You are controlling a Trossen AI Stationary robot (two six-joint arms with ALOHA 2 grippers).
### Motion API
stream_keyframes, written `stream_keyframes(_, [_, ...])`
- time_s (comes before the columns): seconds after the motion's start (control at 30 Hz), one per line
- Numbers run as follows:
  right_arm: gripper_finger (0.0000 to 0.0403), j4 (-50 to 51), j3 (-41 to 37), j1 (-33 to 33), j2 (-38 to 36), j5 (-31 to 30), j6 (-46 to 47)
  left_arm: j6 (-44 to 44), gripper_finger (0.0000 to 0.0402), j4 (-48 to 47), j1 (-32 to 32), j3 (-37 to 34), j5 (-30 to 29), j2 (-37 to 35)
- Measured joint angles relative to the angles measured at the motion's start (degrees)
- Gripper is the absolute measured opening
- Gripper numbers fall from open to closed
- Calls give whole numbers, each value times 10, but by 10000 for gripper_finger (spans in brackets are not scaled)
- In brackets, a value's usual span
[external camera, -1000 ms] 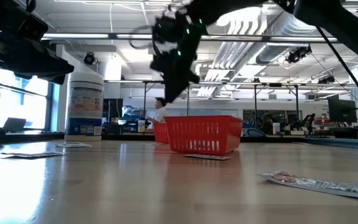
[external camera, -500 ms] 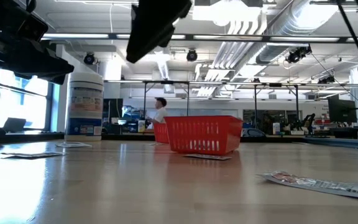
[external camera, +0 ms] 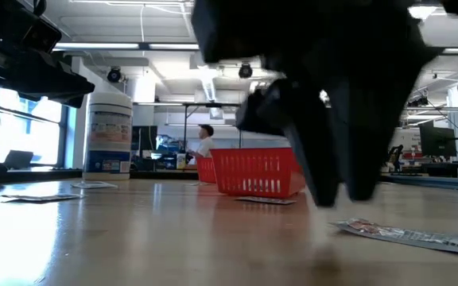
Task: Pick & Place First Aid Supplies
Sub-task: Put the white ointment pack into the top red bin
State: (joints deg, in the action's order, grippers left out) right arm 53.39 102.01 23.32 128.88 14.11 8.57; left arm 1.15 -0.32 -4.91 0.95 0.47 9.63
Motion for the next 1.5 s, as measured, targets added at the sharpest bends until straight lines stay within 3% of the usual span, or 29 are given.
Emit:
stream_keyframes(0.23, [123, -2, -35, -1, -2, -5, -69, 0, 21, 0, 0, 0, 0, 0])
stream_keyframes(0.57, [103, 5, -2, 3, 0, -25, -76, 0, 21, 0, 0, 0, 0, 0])
stream_keyframes(0.9, [86, -14, -27, 2, 0, -62, -131, 0, 21, 0, 0, 0, 0, 0])
stream_keyframes(1.5, [85, -29, -28, -6, -8, -71, -182, 0, 21, 0, 0, 0, 0, 0])
